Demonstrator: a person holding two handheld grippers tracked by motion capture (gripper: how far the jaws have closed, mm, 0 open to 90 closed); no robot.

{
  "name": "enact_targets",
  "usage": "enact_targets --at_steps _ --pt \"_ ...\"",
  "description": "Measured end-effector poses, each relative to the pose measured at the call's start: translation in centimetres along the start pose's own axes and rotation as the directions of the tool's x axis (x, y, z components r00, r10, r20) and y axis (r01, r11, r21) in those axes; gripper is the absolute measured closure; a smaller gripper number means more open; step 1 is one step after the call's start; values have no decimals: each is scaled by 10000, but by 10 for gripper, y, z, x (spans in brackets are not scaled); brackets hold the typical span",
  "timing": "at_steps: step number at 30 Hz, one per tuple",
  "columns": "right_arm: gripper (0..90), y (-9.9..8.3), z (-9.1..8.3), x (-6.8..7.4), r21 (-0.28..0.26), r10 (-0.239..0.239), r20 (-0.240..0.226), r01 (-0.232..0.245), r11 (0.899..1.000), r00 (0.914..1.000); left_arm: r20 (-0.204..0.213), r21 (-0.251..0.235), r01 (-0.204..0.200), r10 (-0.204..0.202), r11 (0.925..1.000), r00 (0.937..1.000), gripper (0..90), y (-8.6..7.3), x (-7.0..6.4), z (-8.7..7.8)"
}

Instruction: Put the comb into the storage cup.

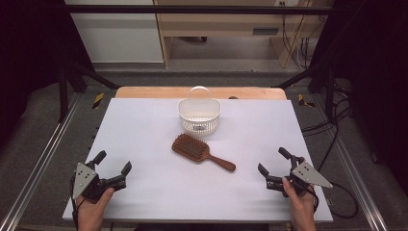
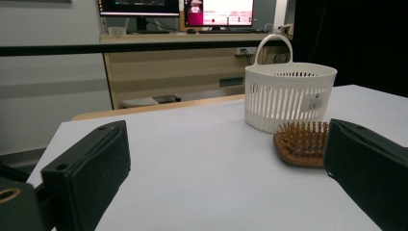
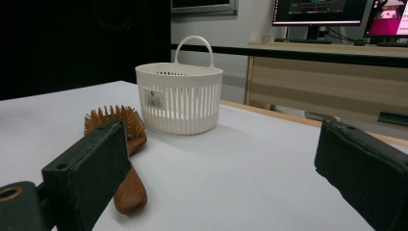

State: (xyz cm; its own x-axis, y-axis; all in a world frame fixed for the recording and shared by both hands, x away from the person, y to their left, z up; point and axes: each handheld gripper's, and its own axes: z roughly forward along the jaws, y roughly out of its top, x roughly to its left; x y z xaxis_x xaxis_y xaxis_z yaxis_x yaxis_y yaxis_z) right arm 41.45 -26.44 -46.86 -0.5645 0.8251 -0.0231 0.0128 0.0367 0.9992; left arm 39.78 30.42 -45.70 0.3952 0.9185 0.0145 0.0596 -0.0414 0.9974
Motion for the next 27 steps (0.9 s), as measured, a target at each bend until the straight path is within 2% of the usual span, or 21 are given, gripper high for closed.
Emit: enact_targets --at_steps 5,10,15,16,17,18,19,23,27 --pt "45 0 0 -2 -26 66 34 -66 10000 10000 -99 157 -161 162 9997 9998 36 0 -3 0" --pt "39 0 2 1 62 -108 92 107 9999 9999 -37 277 -10 11 9996 10000 36 0 -4 3" --pt "32 0 3 3 145 -188 170 186 9997 9997 202 494 -220 211 9985 9996 49 3 -10 9" --pt "32 1 2 3 156 -198 174 195 9997 9997 265 570 -277 262 9980 9993 57 4 -12 11" --pt "32 1 2 3 156 -198 174 195 9997 9997 265 570 -277 262 9980 9993 115 4 -12 11" --pt "31 1 1 4 157 -147 180 144 9998 9997 318 701 -392 370 9968 9988 115 4 -13 13" --pt "29 1 1 4 206 -131 178 127 9997 9998 257 784 -465 446 9958 9987 196 5 -15 15" --pt "29 -1 5 6 438 -145 215 136 9989 9997 291 1025 -227 198 9945 9994 192 10 -15 28" --pt "29 -1 7 7 523 -208 211 197 9984 9996 429 1092 -271 226 9937 9988 193 13 -15 37"
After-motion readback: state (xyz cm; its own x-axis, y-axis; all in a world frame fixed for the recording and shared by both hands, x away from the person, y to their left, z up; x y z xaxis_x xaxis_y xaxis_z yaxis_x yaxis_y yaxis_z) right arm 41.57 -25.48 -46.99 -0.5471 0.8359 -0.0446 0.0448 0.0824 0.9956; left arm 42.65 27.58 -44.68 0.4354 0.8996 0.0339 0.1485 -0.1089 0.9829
